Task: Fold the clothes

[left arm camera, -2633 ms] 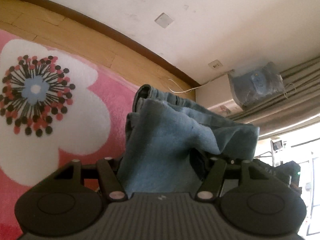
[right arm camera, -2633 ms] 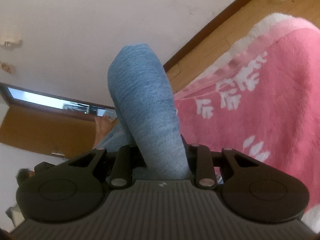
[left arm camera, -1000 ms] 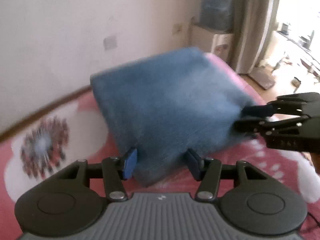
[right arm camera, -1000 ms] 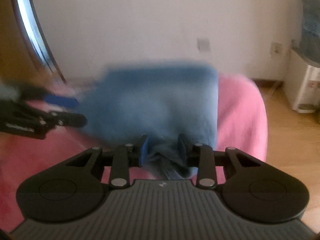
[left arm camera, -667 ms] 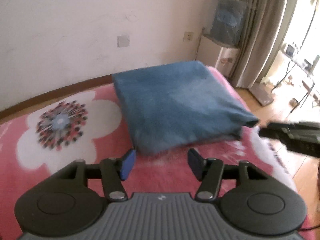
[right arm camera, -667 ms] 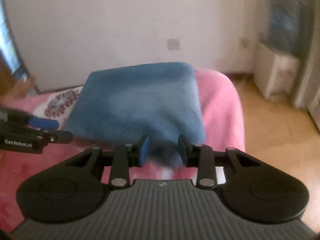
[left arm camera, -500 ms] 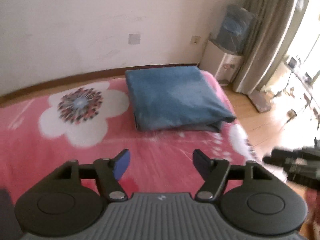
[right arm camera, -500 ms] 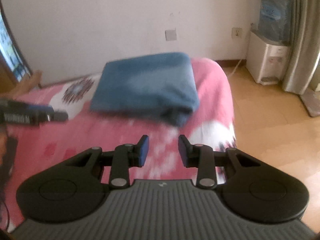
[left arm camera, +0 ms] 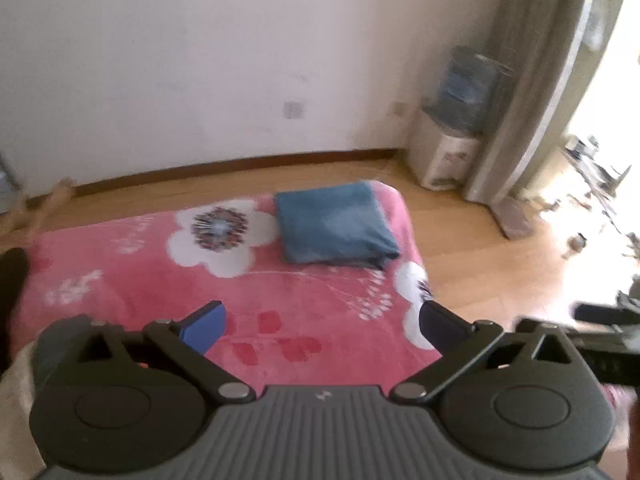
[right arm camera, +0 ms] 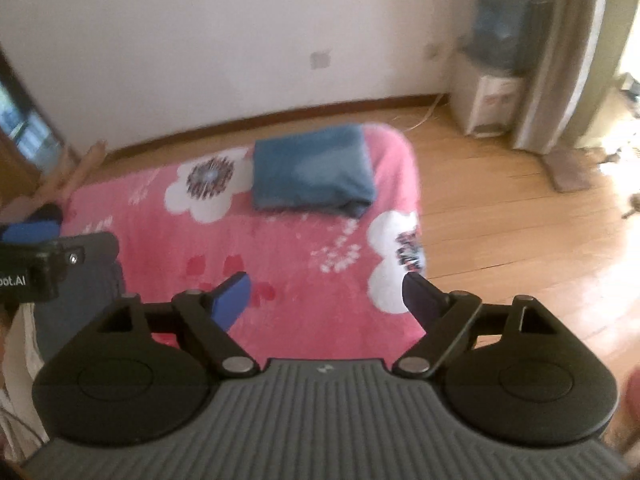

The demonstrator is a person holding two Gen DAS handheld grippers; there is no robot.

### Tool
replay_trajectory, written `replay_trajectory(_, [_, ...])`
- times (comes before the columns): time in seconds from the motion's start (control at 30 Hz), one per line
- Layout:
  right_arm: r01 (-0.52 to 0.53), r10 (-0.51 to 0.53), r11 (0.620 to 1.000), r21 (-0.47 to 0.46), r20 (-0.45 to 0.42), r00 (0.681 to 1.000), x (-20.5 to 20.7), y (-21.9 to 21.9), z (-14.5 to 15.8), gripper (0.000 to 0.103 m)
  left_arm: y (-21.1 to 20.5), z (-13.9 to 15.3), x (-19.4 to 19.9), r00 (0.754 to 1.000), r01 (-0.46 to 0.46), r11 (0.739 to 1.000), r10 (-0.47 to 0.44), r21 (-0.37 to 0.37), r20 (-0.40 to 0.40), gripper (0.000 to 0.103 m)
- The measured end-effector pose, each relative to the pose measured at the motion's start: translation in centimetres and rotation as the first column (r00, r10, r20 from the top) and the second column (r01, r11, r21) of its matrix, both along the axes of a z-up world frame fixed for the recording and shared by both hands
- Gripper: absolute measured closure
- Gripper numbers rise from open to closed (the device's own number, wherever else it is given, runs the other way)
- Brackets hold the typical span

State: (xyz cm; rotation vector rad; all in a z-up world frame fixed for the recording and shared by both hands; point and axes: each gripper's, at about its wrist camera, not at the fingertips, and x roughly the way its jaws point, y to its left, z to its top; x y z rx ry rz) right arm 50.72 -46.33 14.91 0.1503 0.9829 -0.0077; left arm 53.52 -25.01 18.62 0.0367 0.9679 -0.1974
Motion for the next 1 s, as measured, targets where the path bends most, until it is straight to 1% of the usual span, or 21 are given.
replay_trajectory(0.03, [0.022, -0.022, 1.000, -0.011, 0.003, 1.000, -0.6, 0.0, 1.0, 0.017, 0.0, 0.7, -0.3, 1.000, -0.018, 1.000, 0.018, 0.011, 0.010, 0.000])
replay_trajectory(0.1, [0.053, -0.053, 0.998, -0.030, 0.001, 0.999, -1.7, 0.2, 2.0, 0.007, -0.1, 1.7, -0.9, 0.999, -0.033, 0.999, 0.032, 0.026, 0.031, 0.000])
replay_trajectory(0.13, [0.061, -0.061, 0.997, -0.038, 0.002, 0.998, -2.2, 0.4, 2.2, 0.007, -0.2, 2.2, -1.2, 0.999, -0.037, 0.999, 0.036, 0.034, 0.041, 0.000])
replay_trajectory(0.2, [0.082, -0.082, 0.995, -0.059, 0.005, 0.997, -3.0, 0.9, 2.5, 0.004, -0.3, 2.5, -1.4, 0.999, -0.017, 0.999, 0.016, 0.040, 0.033, 0.000])
replay_trajectory(0.27, [0.093, -0.092, 0.992, -0.087, 0.005, 0.996, -3.4, 1.4, 2.8, 0.001, -0.4, 2.6, -1.2, 1.000, -0.001, 0.999, 0.001, 0.052, 0.005, 0.000])
replay_trajectory(0.33, [0.102, -0.102, 0.988, -0.116, 0.007, 0.995, -3.5, 1.9, 2.9, 0.001, -0.5, 2.5, -0.9, 1.000, -0.001, 0.998, 0.002, 0.066, -0.023, 0.000])
replay_trajectory(0.43, [0.129, -0.129, 0.981, -0.143, 0.012, 0.992, -3.2, 2.4, 3.0, 0.001, -0.5, 1.9, -0.5, 0.999, -0.012, 0.996, 0.016, 0.086, -0.045, 0.000])
replay_trajectory(0.5, [0.147, -0.147, 0.977, -0.153, 0.012, 0.989, -2.9, 2.6, 3.0, 0.001, -0.4, 1.8, -0.3, 0.999, -0.028, 0.995, 0.032, 0.091, -0.038, 0.000])
replay_trajectory(0.63, [0.161, -0.159, 0.973, -0.167, 0.023, 0.987, -2.8, 2.7, 3.3, 0.001, -0.2, 1.6, 0.0, 0.997, -0.052, 0.996, 0.057, 0.075, -0.060, 0.001])
replay_trajectory(0.73, [0.171, -0.168, 0.969, -0.178, 0.032, 0.985, -2.6, 2.8, 3.4, 0.001, -0.2, 1.5, 0.0, 0.996, -0.065, 0.994, 0.070, 0.083, -0.056, 0.001])
replay_trajectory(0.83, [0.181, -0.177, 0.965, -0.189, 0.041, 0.983, -2.5, 2.9, 3.6, 0.001, -0.3, 1.6, -0.2, 0.996, -0.071, 0.994, 0.075, 0.087, -0.049, 0.001])
replay_trajectory(1.0, [0.198, -0.191, 0.958, -0.206, 0.056, 0.980, -2.3, 3.0, 3.9, 0.001, -0.2, 1.5, -0.6, 0.995, -0.073, 0.994, 0.078, 0.083, -0.061, 0.001])
